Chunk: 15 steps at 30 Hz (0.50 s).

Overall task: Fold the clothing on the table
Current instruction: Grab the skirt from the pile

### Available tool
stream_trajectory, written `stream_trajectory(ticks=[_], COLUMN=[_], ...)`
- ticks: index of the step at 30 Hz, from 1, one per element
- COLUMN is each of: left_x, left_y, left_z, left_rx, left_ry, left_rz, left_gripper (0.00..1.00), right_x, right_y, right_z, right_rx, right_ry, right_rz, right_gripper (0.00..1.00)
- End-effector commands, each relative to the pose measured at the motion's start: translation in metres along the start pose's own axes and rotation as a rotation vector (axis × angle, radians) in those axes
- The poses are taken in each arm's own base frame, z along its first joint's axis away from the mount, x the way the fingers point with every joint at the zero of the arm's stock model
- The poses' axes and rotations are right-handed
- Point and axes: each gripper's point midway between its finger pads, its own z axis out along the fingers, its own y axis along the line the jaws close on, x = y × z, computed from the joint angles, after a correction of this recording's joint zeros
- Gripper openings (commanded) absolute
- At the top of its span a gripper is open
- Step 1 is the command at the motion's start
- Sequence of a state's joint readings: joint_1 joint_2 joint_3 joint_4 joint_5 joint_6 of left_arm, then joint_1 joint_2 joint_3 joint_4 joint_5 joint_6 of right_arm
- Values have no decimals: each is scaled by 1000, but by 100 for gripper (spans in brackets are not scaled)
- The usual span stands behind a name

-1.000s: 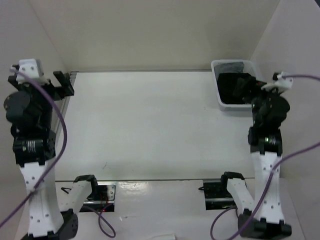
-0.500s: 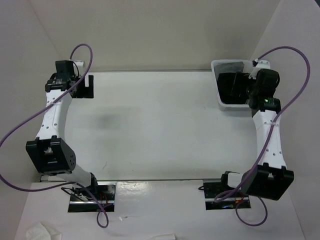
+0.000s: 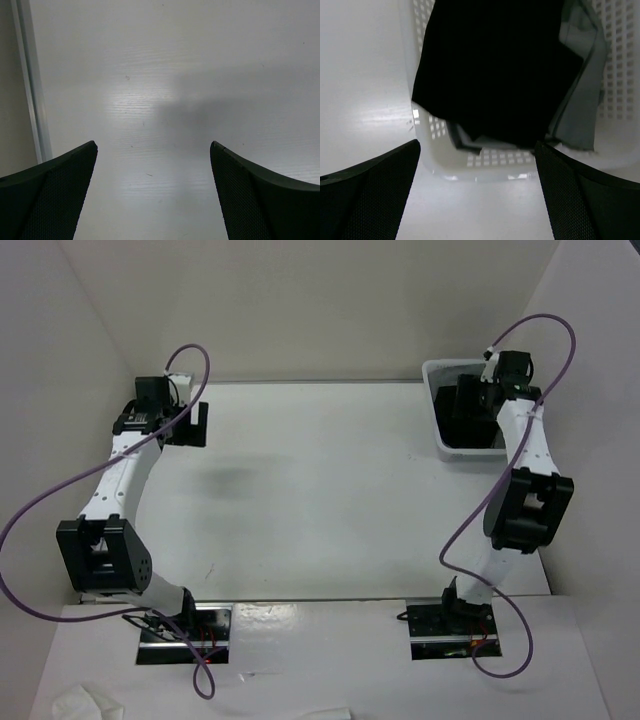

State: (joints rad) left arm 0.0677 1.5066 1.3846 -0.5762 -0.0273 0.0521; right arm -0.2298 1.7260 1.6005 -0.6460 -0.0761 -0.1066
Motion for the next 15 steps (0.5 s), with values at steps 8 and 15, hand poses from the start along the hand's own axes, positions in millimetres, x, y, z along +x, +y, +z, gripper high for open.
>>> stream_trajectory(ticks=[8,15], left_x=[16,23], left_y=[-16,-18], left_z=[6,8], left_rx=[4,-10], left_ry=[52,72], left_rz=[85,129], left_gripper=[99,99], right_x=[-12,1], right_y=[-27,-26], right_z=[95,137], right_rx=[55,26], right_ry=[41,91], right_rz=[-9,-4], right_gripper=[86,75])
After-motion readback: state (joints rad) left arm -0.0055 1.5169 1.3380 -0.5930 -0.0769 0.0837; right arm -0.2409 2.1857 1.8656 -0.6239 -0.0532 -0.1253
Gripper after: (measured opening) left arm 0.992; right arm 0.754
